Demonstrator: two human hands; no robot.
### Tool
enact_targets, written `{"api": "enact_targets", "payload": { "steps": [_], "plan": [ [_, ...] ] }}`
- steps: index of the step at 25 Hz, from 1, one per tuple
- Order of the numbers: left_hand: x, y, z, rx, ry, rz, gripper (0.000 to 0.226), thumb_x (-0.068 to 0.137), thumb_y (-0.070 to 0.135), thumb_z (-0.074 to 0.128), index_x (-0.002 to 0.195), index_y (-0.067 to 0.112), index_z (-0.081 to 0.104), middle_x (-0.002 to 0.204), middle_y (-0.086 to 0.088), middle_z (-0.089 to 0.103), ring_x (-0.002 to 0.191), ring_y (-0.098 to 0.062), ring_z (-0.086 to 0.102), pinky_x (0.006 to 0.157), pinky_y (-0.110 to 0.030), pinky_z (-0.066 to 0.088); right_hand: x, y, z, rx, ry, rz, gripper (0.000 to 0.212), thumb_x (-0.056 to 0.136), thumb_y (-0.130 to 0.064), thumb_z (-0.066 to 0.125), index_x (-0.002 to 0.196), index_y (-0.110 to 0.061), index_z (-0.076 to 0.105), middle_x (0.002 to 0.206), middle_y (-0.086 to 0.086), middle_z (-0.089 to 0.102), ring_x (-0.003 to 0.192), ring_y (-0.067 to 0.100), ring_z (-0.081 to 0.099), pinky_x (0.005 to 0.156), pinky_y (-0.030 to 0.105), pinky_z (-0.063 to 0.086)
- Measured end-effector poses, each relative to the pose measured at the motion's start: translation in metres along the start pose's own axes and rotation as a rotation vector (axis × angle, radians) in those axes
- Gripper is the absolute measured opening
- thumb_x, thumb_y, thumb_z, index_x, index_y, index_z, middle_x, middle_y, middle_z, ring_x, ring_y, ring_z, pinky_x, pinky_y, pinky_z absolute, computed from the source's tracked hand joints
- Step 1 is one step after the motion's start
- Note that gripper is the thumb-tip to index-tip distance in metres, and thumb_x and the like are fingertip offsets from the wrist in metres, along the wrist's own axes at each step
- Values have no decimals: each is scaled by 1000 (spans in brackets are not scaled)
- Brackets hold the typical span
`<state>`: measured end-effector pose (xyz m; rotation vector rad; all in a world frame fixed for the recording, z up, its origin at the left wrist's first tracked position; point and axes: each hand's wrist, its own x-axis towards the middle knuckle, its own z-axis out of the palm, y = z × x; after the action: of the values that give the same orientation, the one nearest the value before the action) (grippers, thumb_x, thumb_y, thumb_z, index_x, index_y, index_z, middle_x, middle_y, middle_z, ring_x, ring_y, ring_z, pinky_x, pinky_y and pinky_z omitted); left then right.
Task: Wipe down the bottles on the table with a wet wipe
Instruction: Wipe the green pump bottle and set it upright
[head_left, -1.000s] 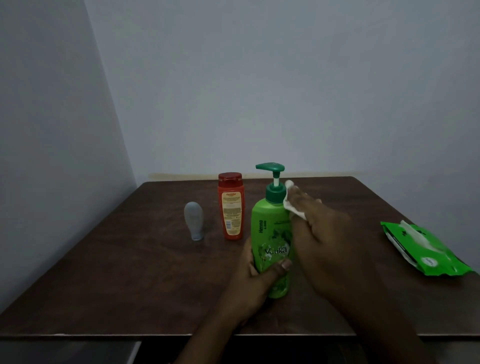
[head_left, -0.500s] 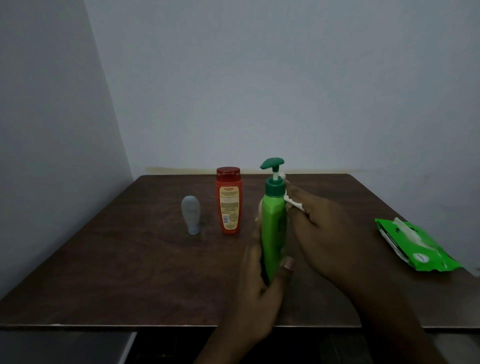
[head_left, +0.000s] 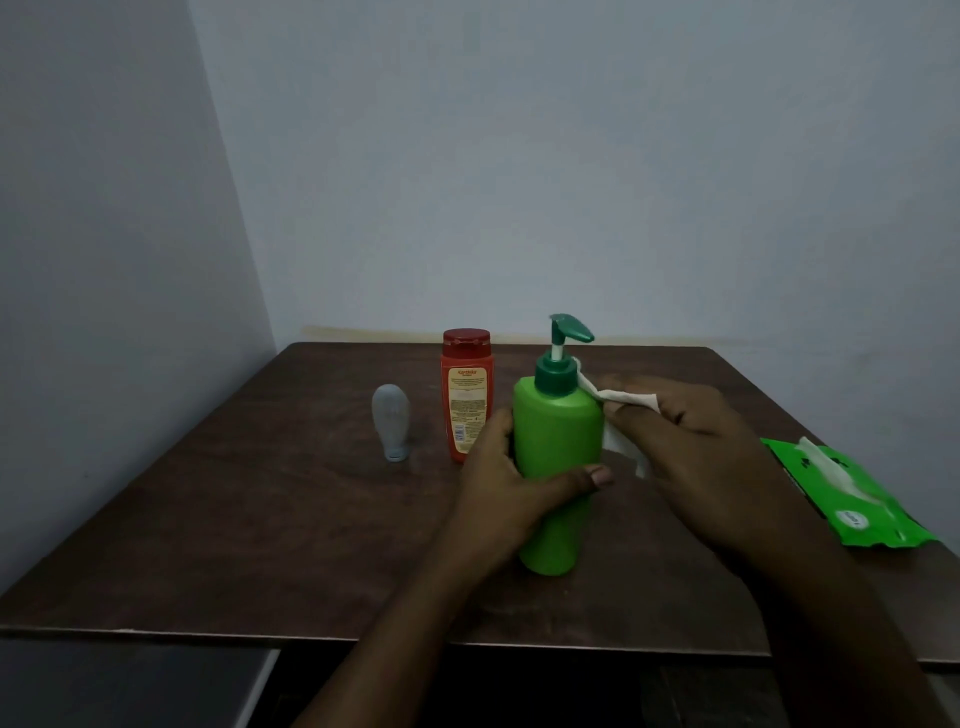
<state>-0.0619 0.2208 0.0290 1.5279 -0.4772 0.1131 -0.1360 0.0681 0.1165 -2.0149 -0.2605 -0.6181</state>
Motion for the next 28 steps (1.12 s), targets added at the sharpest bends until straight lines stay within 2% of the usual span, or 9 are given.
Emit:
{"api": "enact_targets", "payload": {
  "steps": [2, 4, 6, 8, 12, 18, 21, 25, 28],
  "plan": [
    [1, -2, 7, -20, 69, 28, 68, 61, 34, 96, 120, 28, 62, 111, 5, 75, 102, -15, 74, 82, -38, 64, -4, 0, 3, -77, -20, -56, 33, 99, -13, 57, 113, -39, 71, 105, -34, 68, 103, -17, 59, 86, 2, 43],
    [-3, -1, 12, -70, 90, 44, 69, 62, 37, 91, 123, 26, 61, 111, 5, 75, 102, -15, 74, 81, -36, 63, -10, 4, 9, -178, 20, -139, 32, 100, -15, 55, 127, -25, 67, 120, -24, 64, 113, -11, 57, 97, 8, 42],
    [-8, -4, 12, -118, 84, 51, 63, 70, 25, 90, 127, 22, 61, 113, 2, 76, 103, -17, 74, 81, -34, 62, -13, 9, 15, -336, 36, -207, 42, 92, -17, 51, 133, -15, 63, 136, -7, 60, 128, 6, 54, 113, 29, 38],
    [-11, -4, 11, -157, 69, 45, 56, 77, 9, 87, 127, 17, 61, 112, -2, 77, 102, -19, 75, 80, -33, 62, -7, 10, 18, -397, -5, -167, 48, 90, -17, 49, 136, -12, 60, 143, 3, 56, 136, 19, 49, 117, 43, 35],
    [-12, -6, 10, -158, 52, 41, 52, 82, 5, 84, 127, 16, 60, 113, -4, 76, 104, -21, 74, 85, -40, 63, 14, 8, 20, -334, -99, -38, 45, 99, -11, 48, 143, -14, 53, 149, 1, 50, 141, 16, 43, 118, 42, 33],
    [-13, -12, 11, -142, 67, 65, 48, 85, 10, 81, 127, 24, 62, 118, -4, 75, 107, -26, 73, 89, -50, 61, -22, -8, 25, -695, -92, -23, 68, 87, -32, 30, 153, -20, 36, 160, -5, 33, 148, 24, 28, 119, 48, 28],
    [-13, -11, 13, -156, 84, 72, 49, 82, 8, 82, 125, 20, 62, 114, -4, 76, 104, -23, 74, 86, -41, 62, -15, -4, 24, -612, -44, -51, 61, 89, -31, 34, 148, -19, 46, 155, -3, 42, 145, 24, 35, 118, 49, 30],
    [-15, -6, 14, -136, 76, 63, 47, 83, 2, 82, 121, 21, 62, 109, -2, 76, 99, -17, 75, 81, -33, 62, 11, 12, 22, -312, -57, 13, 44, 101, -20, 45, 145, -17, 50, 152, -2, 47, 142, 16, 40, 118, 43, 33],
    [-17, -8, 15, -97, 99, 55, 47, 84, 9, 83, 123, 26, 62, 111, 1, 76, 101, -16, 74, 85, -42, 63, -5, 14, 28, -476, -22, -47, 55, 95, -30, 36, 149, -23, 45, 155, -7, 41, 145, 19, 35, 116, 50, 34]
  ]
}}
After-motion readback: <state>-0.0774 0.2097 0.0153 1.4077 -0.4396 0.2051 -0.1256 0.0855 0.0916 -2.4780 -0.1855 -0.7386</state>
